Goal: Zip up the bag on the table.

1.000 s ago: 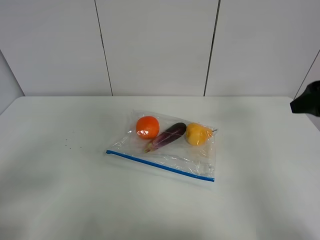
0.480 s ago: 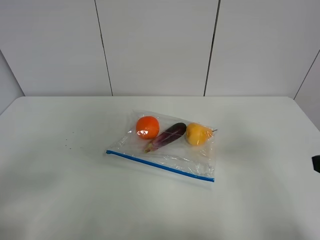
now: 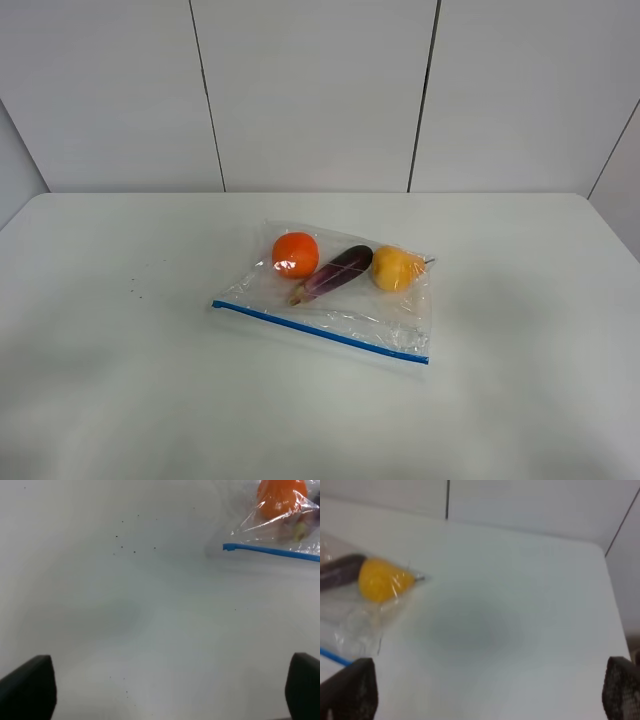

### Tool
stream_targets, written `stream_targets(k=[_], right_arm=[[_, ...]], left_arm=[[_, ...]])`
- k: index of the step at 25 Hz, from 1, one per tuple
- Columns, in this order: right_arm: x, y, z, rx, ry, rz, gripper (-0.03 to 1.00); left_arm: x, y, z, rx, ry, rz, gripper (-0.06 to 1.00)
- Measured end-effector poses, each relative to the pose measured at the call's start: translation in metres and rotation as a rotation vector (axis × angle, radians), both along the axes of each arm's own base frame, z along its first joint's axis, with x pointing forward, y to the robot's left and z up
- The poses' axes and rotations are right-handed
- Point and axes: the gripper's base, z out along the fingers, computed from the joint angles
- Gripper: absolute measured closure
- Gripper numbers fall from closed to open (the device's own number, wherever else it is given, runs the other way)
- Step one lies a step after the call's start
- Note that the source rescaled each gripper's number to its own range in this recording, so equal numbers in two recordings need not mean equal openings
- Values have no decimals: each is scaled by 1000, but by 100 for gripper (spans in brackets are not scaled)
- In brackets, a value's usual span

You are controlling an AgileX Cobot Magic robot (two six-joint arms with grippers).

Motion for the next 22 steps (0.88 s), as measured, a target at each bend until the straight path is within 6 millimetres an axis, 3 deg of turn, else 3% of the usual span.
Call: stream_targets(k=[4,13,22], right_arm=[[-17,-2,-5,11,-79,-39,-3],[-2,-4,-33,36,20,-62,-3],[1,-4,-41,44,59,-66,-3]], left_arm=[[0,0,0,0,0,0,-5],[0,0,0,0,0,0,-5],[0,0,0,0,0,0,-5]])
